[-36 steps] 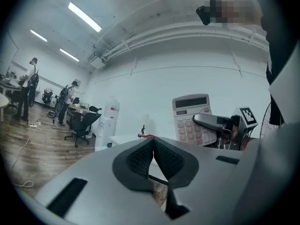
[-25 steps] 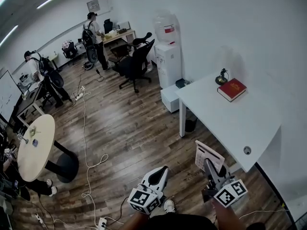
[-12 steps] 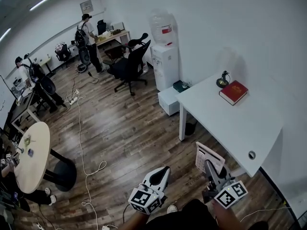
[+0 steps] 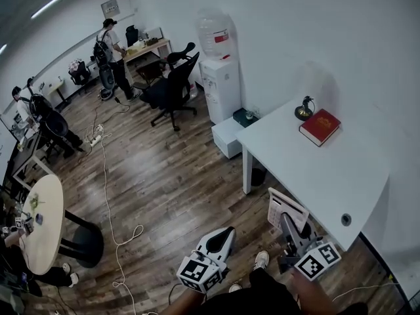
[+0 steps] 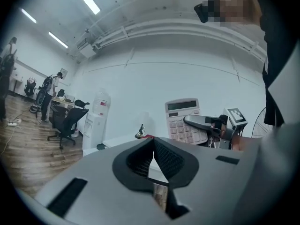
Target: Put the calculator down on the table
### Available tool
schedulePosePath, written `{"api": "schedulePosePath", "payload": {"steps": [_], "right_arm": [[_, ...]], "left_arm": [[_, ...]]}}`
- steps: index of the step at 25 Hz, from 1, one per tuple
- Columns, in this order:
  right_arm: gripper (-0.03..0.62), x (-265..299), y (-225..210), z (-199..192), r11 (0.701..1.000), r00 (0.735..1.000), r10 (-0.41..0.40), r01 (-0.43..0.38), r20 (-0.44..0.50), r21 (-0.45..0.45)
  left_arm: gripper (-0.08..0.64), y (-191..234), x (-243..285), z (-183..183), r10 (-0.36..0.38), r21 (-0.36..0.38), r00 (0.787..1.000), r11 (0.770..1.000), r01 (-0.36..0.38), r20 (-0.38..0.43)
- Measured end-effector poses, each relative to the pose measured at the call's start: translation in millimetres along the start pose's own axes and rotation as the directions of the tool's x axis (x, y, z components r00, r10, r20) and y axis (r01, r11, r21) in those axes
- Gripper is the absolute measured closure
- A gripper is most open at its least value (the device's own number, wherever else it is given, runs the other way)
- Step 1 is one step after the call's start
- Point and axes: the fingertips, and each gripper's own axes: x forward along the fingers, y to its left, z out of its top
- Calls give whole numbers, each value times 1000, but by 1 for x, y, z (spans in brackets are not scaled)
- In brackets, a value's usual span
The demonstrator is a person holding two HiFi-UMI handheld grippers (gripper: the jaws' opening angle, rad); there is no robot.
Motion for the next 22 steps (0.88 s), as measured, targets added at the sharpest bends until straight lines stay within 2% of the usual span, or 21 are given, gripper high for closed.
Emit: {"api": "schedulePosePath", "payload": {"steps": [14,22], "right_arm": [[468,57,-93,41,1000,1000,-18,18,-3,-1],[469,79,-143,59,1000,1000,-10,10,-14,17]], "left_arm": [[540,22,117,13,7,-5,1000,1000,-7,-24],[540,20,185,13,-17,-2,999,1000,17,-43]]}}
